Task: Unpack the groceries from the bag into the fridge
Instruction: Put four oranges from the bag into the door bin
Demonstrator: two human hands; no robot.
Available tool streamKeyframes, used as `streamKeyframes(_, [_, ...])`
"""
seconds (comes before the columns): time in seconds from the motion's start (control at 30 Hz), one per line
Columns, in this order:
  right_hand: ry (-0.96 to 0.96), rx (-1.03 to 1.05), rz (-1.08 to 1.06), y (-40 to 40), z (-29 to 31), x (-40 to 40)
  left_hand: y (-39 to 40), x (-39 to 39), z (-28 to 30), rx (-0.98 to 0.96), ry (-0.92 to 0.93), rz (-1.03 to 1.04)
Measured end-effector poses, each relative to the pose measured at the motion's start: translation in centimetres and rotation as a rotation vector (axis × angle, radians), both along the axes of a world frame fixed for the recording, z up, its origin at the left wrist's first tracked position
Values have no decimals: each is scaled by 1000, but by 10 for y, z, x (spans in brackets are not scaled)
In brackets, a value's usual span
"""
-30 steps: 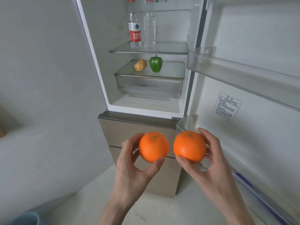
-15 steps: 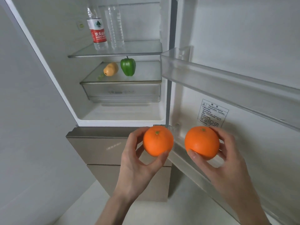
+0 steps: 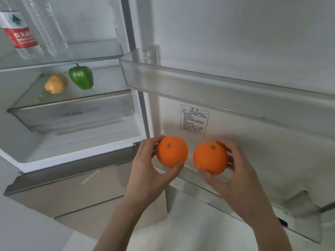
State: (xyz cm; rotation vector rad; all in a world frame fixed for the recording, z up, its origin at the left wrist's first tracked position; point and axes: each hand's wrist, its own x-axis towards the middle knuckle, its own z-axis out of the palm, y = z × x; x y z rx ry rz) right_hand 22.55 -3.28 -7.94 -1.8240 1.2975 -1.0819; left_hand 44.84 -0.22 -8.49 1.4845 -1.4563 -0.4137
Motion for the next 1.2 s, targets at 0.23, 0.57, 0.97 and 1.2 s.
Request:
streamKeyframes(0.23, [174, 28, -114, 3, -9, 1, -27, 10, -5, 133, -115, -143])
streamKeyframes(0.57, [412, 205, -117, -10, -19, 14, -57, 16, -6, 387, -384, -266])
streamKeyframes(0.97, [365, 422, -163, -17, -15, 30, -80, 15, -4, 589, -469, -323])
streamKeyframes(1.2, [285, 388, -234, -3, 2, 34, -71, 22, 1, 502, -488, -317])
